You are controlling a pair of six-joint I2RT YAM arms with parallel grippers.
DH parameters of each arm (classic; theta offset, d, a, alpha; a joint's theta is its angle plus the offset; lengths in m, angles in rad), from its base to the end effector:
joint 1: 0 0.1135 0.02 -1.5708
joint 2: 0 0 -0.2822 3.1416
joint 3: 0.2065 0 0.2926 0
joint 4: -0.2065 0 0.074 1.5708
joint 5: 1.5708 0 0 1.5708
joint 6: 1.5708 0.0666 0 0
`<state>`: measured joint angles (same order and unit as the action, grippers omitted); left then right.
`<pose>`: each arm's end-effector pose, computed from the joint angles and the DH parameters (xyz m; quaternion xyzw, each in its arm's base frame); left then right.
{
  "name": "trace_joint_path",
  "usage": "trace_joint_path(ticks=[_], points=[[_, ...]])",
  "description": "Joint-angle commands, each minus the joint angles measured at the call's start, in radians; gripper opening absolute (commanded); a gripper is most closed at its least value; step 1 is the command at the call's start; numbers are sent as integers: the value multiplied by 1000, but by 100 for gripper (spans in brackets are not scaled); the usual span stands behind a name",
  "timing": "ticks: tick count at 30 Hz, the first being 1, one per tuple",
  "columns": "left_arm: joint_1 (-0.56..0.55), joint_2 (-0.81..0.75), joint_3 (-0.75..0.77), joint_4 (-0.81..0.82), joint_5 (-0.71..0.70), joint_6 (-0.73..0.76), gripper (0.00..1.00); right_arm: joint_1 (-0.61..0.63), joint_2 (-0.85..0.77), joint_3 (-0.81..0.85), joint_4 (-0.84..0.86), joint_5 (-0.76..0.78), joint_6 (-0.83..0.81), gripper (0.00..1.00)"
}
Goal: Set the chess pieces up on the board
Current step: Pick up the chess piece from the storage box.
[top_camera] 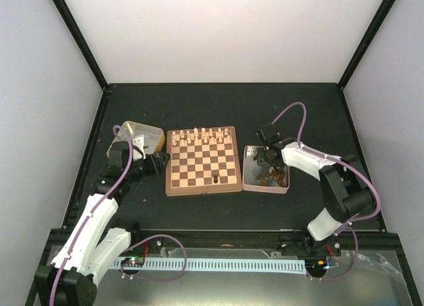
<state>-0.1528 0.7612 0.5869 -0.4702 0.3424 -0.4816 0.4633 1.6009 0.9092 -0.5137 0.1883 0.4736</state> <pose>0.2115 -0.0552 0.2354 -0.0692 0.8821 -0.2821 0.3707 0.3072 0.1395 0.1289 0.0221 0.9789 -0.0008 0.2031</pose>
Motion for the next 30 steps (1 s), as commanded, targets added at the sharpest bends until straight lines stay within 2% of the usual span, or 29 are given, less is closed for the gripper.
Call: trace_joint_path(ticks=[1, 5, 10, 13, 24, 30], points=[[-6, 0, 9, 24, 16, 5, 68, -6, 28, 42, 43, 14, -17, 18], [-5, 2, 7, 24, 24, 1, 67, -5, 60, 60, 28, 36, -19, 17], [-6, -6, 1, 21, 24, 0, 67, -6, 40, 56, 17, 44, -19, 6], [-5, -8, -4, 21, 24, -2, 67, -7, 3, 52, 7, 58, -22, 4], [-6, -8, -7, 27, 25, -8, 68, 5, -141, 48, -14, -64, -24, 4], [-5, -6, -14, 40, 27, -20, 68, 127, -180, 64, -20, -111, 1, 4]])
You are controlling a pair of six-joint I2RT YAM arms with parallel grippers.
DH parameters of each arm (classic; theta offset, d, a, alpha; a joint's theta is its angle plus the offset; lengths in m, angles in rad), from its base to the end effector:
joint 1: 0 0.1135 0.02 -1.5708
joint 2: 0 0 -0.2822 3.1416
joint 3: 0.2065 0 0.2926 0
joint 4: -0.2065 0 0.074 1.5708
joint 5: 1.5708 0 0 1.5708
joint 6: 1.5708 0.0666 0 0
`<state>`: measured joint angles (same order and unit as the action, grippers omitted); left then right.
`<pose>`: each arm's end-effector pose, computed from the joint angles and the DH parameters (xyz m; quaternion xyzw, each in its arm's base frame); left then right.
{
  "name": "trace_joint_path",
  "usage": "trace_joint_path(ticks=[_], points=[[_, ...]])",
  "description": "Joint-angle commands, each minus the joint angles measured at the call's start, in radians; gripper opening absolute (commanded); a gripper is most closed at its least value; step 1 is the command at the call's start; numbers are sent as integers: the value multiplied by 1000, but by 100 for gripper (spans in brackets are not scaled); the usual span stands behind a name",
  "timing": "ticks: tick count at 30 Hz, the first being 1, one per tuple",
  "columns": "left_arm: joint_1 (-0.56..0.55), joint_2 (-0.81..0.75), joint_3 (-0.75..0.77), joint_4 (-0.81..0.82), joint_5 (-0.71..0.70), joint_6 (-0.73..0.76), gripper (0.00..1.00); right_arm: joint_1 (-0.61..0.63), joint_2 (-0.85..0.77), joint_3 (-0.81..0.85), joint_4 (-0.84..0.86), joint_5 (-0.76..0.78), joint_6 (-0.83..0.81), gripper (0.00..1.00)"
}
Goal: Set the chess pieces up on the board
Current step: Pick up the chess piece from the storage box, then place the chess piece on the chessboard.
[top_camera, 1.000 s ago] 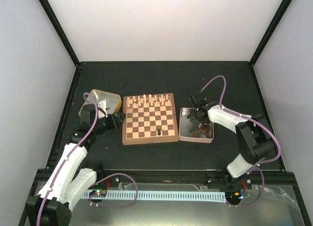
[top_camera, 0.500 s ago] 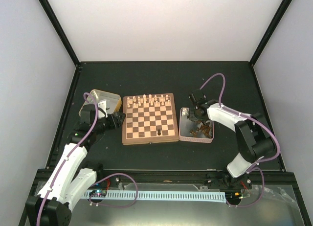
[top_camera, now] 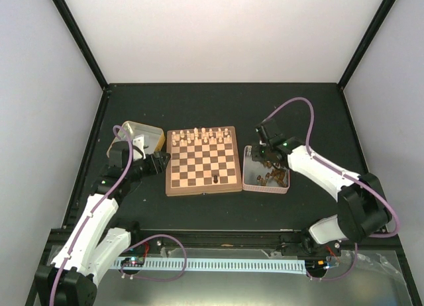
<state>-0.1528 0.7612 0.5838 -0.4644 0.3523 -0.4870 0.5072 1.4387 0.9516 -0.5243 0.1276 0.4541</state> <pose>0.2115 -0.0558 0.2350 -0.0690 0.8810 -0.2874 0.3694 0.2998 0.1569 0.1935 -0.0079 0.9593 0.0730 0.2726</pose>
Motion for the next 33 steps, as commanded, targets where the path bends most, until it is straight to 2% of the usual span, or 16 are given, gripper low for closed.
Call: trace_joint_path(ticks=[1, 6, 11, 17, 24, 33], points=[[-5, -5, -13, 37, 19, -18, 68, 112, -12, 28, -9, -51, 25, 5], [-5, 0, -18, 42, 22, -26, 68, 239, 65, 68, -12, -41, 46, 5], [-5, -3, -18, 34, 20, -24, 68, 299, 142, 100, -16, -26, 57, 6], [-6, -5, -25, 35, 20, -25, 68, 315, 197, 114, -11, -65, 54, 7], [-6, -3, -27, 34, 20, -22, 68, 320, 235, 127, -17, -40, 50, 8], [-6, -3, -29, 35, 20, -22, 68, 321, 254, 126, -21, -27, 45, 19]])
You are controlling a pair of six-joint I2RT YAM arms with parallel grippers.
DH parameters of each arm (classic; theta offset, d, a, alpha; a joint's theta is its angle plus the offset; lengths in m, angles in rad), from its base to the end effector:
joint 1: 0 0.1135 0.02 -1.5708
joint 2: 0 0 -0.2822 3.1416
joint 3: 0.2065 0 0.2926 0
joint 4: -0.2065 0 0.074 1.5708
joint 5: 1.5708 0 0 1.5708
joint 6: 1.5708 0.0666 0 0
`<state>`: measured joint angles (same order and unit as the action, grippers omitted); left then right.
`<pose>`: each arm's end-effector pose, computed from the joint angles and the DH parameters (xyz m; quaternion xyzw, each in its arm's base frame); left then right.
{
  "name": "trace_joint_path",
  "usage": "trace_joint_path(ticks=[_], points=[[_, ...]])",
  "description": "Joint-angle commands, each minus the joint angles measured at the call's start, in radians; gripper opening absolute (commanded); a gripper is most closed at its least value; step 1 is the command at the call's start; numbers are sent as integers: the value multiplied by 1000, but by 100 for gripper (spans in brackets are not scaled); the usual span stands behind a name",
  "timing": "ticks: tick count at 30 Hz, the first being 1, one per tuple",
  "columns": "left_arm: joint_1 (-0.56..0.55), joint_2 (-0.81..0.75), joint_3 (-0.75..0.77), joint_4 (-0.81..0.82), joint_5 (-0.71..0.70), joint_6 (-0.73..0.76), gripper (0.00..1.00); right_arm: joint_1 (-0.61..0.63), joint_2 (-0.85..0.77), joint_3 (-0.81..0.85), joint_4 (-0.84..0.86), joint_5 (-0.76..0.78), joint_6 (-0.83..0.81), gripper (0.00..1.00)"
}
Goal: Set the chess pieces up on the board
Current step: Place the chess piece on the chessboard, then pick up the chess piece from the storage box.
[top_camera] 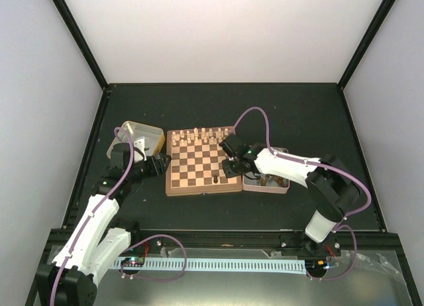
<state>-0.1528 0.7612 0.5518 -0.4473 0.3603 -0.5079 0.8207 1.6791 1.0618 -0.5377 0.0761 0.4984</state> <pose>0.2102 -0.0561 0.2241 -0.0781 0.8829 -0.2929 0.3585 0.2597 0.2713 0.1488 -0.1491 0.9664 0.0970 0.1858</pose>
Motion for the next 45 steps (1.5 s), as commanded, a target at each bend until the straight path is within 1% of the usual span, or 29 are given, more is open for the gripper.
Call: trace_joint_path(ticks=[1, 4, 9, 14, 21, 26, 29, 34, 38, 45], points=[[-6, -3, 3, 16, 12, -2, 68, 7, 12, 17, -9, 25, 1, 21], [-6, -5, 5, 15, 12, -1, 68, 7, 1, 24, -12, 24, 7, 25], [-6, -11, 9, 10, 12, 0, 68, 6, -73, 20, 32, 17, 29, 32], [-5, -19, 11, 6, 12, 3, 68, -20, -176, -10, 37, 129, 66, 34], [-6, -28, 13, 4, 9, 8, 68, -169, -334, -147, 10, 259, 135, 34], [-6, -25, 14, 8, 11, 7, 68, -310, -390, -237, -5, 286, 127, 30], [-5, -22, 14, 9, 14, 7, 68, -360, -389, -257, -1, 274, 111, 28], [-6, -23, 14, 10, 15, 3, 68, -398, -347, -258, 32, 244, 91, 25], [-7, -24, 16, 8, 15, 2, 68, -412, -286, -240, 54, 223, 72, 24], [-6, -28, 17, -4, 12, 6, 68, -419, -194, -206, 42, 220, 83, 22]])
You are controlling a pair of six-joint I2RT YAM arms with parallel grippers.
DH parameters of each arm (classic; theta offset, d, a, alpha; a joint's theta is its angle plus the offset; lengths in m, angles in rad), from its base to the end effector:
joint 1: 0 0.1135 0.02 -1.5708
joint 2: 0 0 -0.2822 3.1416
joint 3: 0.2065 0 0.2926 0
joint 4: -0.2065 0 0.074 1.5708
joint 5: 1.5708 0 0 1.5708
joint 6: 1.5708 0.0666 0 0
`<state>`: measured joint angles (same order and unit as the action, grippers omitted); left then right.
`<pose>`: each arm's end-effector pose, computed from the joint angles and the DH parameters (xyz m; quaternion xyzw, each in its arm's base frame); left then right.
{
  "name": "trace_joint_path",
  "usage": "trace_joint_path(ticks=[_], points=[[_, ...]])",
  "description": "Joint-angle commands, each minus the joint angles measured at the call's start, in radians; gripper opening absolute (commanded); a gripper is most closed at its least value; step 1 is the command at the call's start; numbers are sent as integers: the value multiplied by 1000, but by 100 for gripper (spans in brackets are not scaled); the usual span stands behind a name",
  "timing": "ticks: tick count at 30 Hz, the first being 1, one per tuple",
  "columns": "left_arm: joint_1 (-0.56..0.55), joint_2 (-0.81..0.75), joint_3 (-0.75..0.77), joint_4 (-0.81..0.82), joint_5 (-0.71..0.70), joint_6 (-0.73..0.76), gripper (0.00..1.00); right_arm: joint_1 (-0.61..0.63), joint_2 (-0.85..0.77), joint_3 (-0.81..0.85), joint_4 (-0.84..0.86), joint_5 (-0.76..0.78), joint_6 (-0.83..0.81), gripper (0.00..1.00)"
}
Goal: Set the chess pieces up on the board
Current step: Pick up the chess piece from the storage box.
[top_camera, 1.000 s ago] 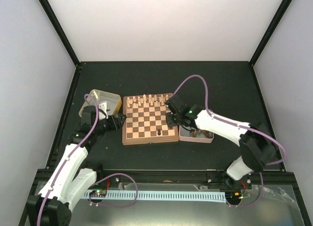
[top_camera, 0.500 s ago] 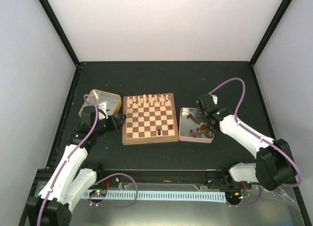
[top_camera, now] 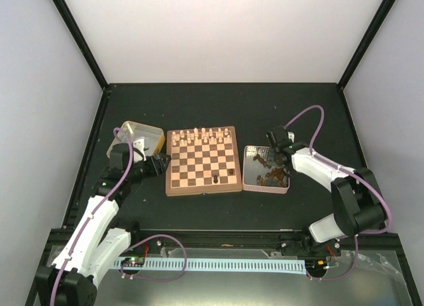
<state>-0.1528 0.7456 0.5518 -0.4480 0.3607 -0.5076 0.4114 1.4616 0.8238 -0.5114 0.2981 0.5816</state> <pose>0.2084 -0.0559 0.2271 -0.0761 0.8799 -0.2946 0.3649 0.2932 0.1066 0.1461 0.1132 0.9609 -0.0291 0.2511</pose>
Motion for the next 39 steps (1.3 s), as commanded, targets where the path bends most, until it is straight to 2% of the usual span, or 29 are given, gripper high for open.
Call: trace_joint_path(ticks=[1, 14, 21, 31, 39], points=[[-6, -13, 16, -4, 11, 6, 68, -10, 29, 31, 18, -3, 1, 22], [-5, -17, 12, -8, 7, 7, 69, -11, 106, 36, 16, -5, 5, 19], [-5, -15, 13, -7, 6, 9, 68, -10, 102, 50, 31, 18, -19, 8], [-6, -14, 15, 0, 6, 6, 69, -10, -33, 49, 1, -37, -49, 7], [-6, -3, 17, 4, 12, -1, 69, -10, -108, 60, -7, -173, -50, 8]])
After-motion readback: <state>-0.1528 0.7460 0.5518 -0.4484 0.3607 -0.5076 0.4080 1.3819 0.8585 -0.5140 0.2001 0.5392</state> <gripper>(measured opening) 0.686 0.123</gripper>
